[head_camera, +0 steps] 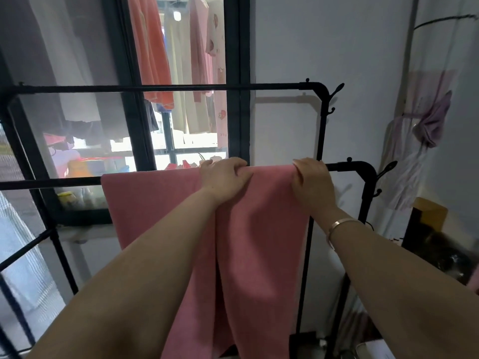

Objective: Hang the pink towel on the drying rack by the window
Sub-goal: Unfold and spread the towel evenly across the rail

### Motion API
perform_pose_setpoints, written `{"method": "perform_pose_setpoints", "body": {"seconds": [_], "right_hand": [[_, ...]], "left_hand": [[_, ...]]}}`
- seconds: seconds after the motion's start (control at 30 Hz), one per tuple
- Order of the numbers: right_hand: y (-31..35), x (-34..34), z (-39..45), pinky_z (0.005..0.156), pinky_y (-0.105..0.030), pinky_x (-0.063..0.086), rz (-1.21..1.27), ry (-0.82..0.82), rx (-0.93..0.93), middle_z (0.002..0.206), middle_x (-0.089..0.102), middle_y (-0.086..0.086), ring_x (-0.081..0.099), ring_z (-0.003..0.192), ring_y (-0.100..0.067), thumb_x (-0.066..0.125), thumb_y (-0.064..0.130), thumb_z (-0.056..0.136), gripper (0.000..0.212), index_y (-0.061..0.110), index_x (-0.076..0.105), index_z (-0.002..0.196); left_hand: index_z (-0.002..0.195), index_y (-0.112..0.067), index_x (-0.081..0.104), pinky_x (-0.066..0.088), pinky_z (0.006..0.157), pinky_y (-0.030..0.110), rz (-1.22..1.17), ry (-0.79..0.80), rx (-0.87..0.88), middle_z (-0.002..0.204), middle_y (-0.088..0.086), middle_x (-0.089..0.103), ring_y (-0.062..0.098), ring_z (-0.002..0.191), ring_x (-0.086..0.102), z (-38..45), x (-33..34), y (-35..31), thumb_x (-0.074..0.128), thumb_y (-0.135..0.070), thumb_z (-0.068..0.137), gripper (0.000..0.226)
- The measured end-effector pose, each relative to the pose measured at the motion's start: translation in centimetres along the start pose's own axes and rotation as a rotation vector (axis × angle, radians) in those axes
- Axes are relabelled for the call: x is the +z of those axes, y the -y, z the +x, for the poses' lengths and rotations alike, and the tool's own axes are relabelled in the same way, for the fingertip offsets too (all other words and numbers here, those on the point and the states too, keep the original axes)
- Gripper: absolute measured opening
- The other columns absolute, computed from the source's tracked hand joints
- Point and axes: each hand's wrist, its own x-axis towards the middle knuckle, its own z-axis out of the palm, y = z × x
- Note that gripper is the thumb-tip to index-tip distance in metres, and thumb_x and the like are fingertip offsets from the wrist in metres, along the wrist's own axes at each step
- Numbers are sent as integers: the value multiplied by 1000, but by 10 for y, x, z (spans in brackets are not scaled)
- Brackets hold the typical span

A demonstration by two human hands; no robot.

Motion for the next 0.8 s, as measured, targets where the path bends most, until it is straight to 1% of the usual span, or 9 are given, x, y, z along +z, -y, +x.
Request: {"method": "perform_pose_setpoints", "body": {"seconds": [0.07, 0.2, 0.3, 0.43, 0.6, 0.63, 0.7, 0.77, 0.8], "right_hand": [[-4, -2, 0, 98, -46, 42, -9, 20, -29, 107, 67, -18, 59, 102, -36, 55, 4, 90, 24, -1, 64, 112], [-11, -14, 2, 86, -45, 51, -36, 43, -52, 104, 69, -20, 61, 100, -38, 59, 8, 90, 24, 0, 66, 112], [-11, -23, 6, 80, -45, 52, -64, 73, -9, 95, 71, -20, 64, 93, -37, 56, 8, 91, 19, 0, 70, 101], [-10, -26, 16, 63, -41, 47, -114, 134, 157, 75, 64, -17, 58, 72, -35, 47, 4, 88, 16, 2, 62, 84], [-9, -26, 13, 87, -45, 45, -260, -17, 185, 73, 61, -19, 57, 86, -38, 48, -10, 73, 16, 0, 60, 69], [-4, -22, 11, 91, -47, 44, -270, -37, 160, 79, 63, -20, 58, 94, -39, 47, -10, 75, 17, -1, 61, 73], [13, -8, 6, 98, -50, 41, -268, 0, 68, 107, 64, -20, 55, 113, -37, 44, -5, 82, 27, -1, 65, 98], [29, 7, -2, 110, -50, 32, -217, 122, -23, 134, 54, -17, 45, 130, -33, 45, 8, 93, 37, 6, 54, 129], [35, 12, -6, 113, -50, 26, -197, 167, -30, 139, 50, -14, 40, 133, -30, 44, 18, 96, 40, 11, 48, 135]], "left_hand": [[113, -36, 67, 25, 109, 40, 15, -19, 33, 113, -12, 69, 15, 106, 60, -2, 1, 3, 47, -49, 94, 31], [100, -34, 73, 31, 105, 37, -72, -86, -9, 101, -10, 73, 15, 100, 62, -1, 2, -2, 57, -44, 92, 21], [96, -34, 75, 32, 107, 39, -124, -119, -62, 97, -12, 73, 13, 96, 62, 1, 6, -11, 58, -43, 91, 20], [97, -35, 75, 25, 109, 35, -53, -166, -46, 100, -12, 73, 11, 96, 62, 1, 16, -23, 52, -46, 94, 26], [101, -35, 72, 14, 101, 32, 122, -196, 57, 99, -7, 72, 16, 95, 60, -4, 30, -29, 43, -49, 97, 33], [105, -37, 71, 14, 102, 33, 148, -194, 70, 101, -7, 71, 17, 96, 60, -5, 31, -27, 41, -48, 98, 32], [110, -38, 68, 14, 103, 35, 166, -184, 85, 104, -7, 70, 18, 98, 59, -6, 33, -24, 40, -47, 98, 32], [116, -37, 66, 14, 105, 37, 182, -173, 102, 110, -7, 69, 19, 103, 58, -7, 32, -21, 39, -45, 99, 33], [120, -36, 63, 15, 106, 38, 196, -161, 113, 114, -6, 68, 19, 106, 58, -8, 31, -18, 38, -42, 100, 33]]}}
